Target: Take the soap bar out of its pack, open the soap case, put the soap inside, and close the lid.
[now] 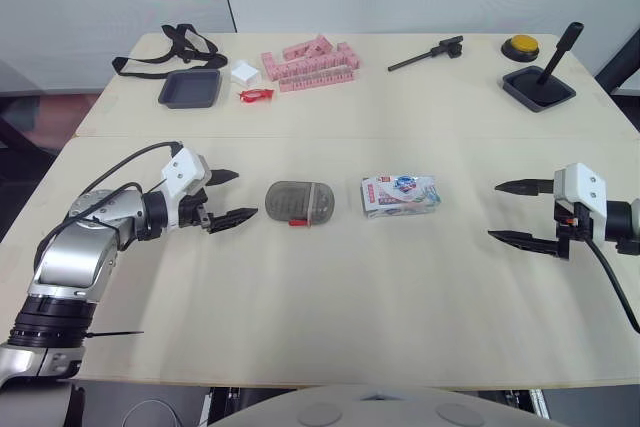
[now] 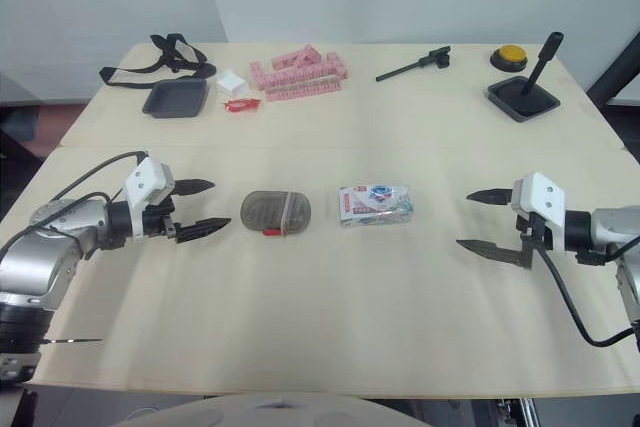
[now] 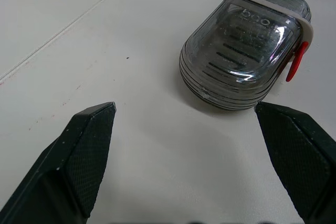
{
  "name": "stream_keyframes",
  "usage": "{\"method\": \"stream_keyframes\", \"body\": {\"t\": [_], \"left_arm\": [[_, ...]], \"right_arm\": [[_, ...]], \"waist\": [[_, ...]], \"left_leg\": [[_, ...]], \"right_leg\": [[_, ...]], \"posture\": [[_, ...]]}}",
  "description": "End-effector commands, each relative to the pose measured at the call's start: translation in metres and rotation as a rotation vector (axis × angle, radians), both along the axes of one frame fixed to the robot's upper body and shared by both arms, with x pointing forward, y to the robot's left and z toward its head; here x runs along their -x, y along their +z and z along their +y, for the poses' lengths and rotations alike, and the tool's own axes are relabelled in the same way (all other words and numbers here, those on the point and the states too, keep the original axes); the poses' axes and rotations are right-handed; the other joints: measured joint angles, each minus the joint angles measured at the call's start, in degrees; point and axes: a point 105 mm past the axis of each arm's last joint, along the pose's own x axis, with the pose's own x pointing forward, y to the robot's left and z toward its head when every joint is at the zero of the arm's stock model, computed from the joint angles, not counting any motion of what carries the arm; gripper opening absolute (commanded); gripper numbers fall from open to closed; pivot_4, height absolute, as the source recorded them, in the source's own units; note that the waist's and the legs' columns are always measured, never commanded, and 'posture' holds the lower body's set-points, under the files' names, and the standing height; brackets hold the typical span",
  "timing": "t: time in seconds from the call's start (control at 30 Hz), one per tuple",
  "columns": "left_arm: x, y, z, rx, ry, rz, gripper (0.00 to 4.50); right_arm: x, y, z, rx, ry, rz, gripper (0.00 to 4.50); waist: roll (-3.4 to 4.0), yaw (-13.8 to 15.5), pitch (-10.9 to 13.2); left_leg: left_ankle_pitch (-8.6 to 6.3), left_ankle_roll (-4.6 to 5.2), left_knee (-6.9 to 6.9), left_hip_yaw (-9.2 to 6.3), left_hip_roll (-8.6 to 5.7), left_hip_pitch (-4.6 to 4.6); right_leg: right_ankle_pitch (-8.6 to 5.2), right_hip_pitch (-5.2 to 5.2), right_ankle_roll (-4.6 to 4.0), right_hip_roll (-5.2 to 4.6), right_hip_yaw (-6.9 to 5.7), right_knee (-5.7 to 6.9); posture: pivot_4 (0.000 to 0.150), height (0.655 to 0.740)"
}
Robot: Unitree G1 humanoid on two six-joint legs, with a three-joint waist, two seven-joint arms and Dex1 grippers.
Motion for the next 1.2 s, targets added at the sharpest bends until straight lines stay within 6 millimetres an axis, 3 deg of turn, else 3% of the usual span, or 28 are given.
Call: {"method": "stream_keyframes", "body": {"t": [0.03,0.5,0.67,0.8,0.93,1.2], "left_arm": [[-0.003,0.010,0.000,0.005,-0.014,-0.048,4.49],[0.000,0.012,-0.003,0.032,-0.055,-0.058,4.49],[-0.002,0.014,-0.004,0.050,-0.067,-0.060,4.49],[-0.001,0.024,-0.013,0.075,-0.125,-0.073,4.49],[0.012,0.027,-0.032,0.076,-0.250,-0.067,4.49],[0.025,0.028,-0.061,0.103,-0.365,-0.076,4.49]], "right_arm": [[-0.002,0.012,-0.001,0.003,-0.003,-0.051,4.50],[0.002,0.007,0.000,0.005,-0.008,-0.046,4.50],[-0.002,0.013,-0.001,-0.013,-0.019,-0.042,4.50],[-0.007,0.029,0.010,-0.018,0.024,-0.049,4.50],[-0.016,0.042,0.029,-0.026,0.088,-0.051,4.50],[-0.041,0.036,0.056,0.082,0.236,-0.043,4.50]], "waist": [[0.00,0.00,0.00],[0.00,0.02,0.00],[0.00,0.00,0.00],[0.00,-0.04,0.00],[0.00,-0.24,0.00],[0.00,-0.22,0.00]], "left_leg": [[0.00,0.00,0.00,0.00,0.00,0.00],[0.00,0.00,0.00,0.00,0.00,0.00],[0.00,0.00,0.00,0.00,0.00,0.00],[0.01,0.01,0.00,0.00,0.00,0.01],[0.01,0.01,-0.03,0.00,0.00,0.03],[0.02,0.01,-0.04,0.00,0.01,0.00]], "right_leg": [[0.00,0.00,0.00,0.00,0.00,0.00],[0.00,0.00,-0.01,0.00,0.00,0.00],[-0.01,0.00,-0.01,0.00,0.00,0.00],[-0.01,0.00,-0.01,0.00,0.00,0.01],[-0.01,-0.01,-0.01,0.00,0.00,0.04],[-0.01,-0.05,-0.03,0.00,-0.04,0.10]], "posture": [[0.150,0.7109],[0.150,0.7109],[0.150,0.7109],[0.150,0.7109],[0.150,0.7109],[0.150,0.7109]]}}
